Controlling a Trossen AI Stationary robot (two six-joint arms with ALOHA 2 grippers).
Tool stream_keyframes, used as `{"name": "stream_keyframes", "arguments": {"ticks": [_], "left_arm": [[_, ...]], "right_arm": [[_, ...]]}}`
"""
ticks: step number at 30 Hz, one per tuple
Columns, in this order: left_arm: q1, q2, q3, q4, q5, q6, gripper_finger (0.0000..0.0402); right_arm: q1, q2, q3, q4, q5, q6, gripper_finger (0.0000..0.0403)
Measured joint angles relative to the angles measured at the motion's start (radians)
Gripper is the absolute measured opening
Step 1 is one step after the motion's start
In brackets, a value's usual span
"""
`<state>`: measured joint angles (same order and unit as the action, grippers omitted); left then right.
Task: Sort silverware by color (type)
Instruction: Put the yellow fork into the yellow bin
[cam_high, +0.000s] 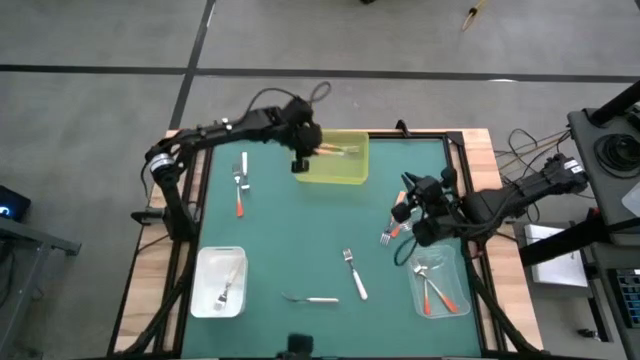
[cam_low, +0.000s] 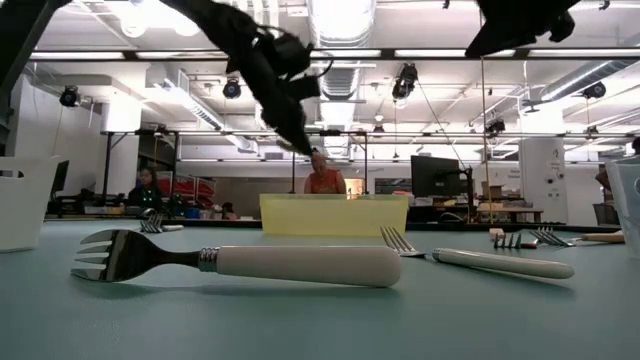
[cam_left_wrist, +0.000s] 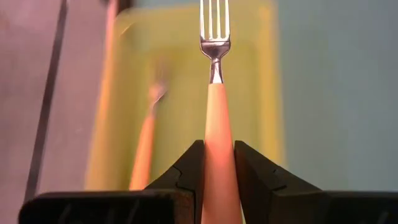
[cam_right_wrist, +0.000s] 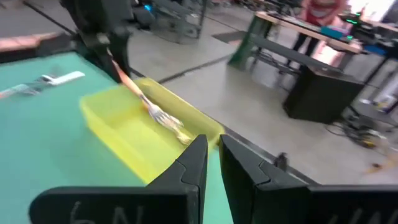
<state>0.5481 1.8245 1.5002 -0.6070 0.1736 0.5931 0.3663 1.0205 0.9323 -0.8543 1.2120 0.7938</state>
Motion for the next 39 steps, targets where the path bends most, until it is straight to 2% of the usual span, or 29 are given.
{"name": "stream_keyframes", "arguments": {"ticks": [5, 9, 12, 28, 39], "left_arm": [[0.078, 0.017, 0.001, -0.001, -0.019, -0.006, 0.0051], [0.094, 0.033, 0.001, 0.000, -0.020, -0.007, 0.0051], [0.095, 0.045, 0.001, 0.005, -0.031, -0.007, 0.0051], [0.090, 0.133, 0.003, 0.074, -0.033, -0.030, 0.0051], [0.087, 0.149, 0.005, 0.099, -0.033, -0.034, 0.0052]], "right_arm": [[-0.113, 0.001, 0.004, 0.001, -0.020, -0.092, 0.0033], [-0.180, 0.002, 0.003, 0.000, -0.086, -0.198, 0.0033], [-0.206, 0.002, 0.003, 0.000, -0.094, -0.231, 0.0033], [-0.215, 0.002, -0.004, -0.003, -0.095, -0.257, 0.0033], [-0.215, 0.006, -0.004, 0.012, -0.095, -0.245, 0.0033]]}}
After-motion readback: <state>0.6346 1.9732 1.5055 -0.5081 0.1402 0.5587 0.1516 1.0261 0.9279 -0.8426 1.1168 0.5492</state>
